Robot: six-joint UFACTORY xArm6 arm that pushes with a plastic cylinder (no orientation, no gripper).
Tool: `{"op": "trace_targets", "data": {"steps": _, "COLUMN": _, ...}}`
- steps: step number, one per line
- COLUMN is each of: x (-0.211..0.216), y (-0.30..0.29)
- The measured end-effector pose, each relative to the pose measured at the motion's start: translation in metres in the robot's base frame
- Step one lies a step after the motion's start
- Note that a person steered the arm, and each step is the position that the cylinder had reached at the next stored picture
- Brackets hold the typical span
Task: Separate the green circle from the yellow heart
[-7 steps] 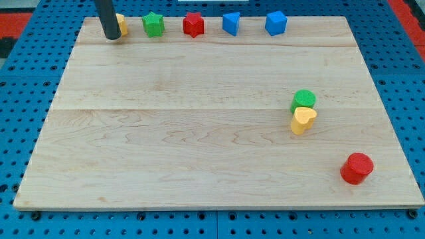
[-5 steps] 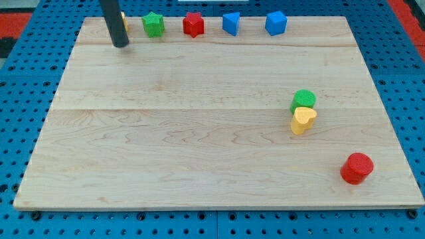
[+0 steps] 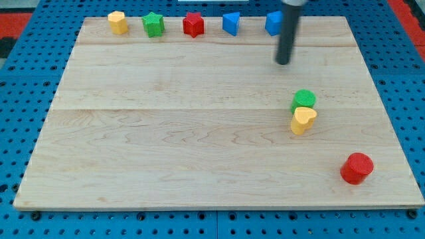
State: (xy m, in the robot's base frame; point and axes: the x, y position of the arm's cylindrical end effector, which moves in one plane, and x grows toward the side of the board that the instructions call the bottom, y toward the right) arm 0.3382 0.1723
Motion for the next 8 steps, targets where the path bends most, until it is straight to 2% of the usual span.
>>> {"op": "trace_targets", "data": {"steps": 1, "x": 0.056, "y": 0.067}}
{"op": "trace_targets", "data": {"steps": 2, "x": 0.108, "y": 0.067}}
{"op": "trace_targets", "data": {"steps": 4, "x": 0.061, "y": -0.046}}
{"op": "trace_targets", "data": {"steps": 5, "x": 0.060, "y": 0.037}}
{"op": "trace_targets", "data": {"steps": 6, "x": 0.083, "y": 0.107}}
{"op": "trace_targets", "data": {"steps": 8, "x": 0.102, "y": 0.009}}
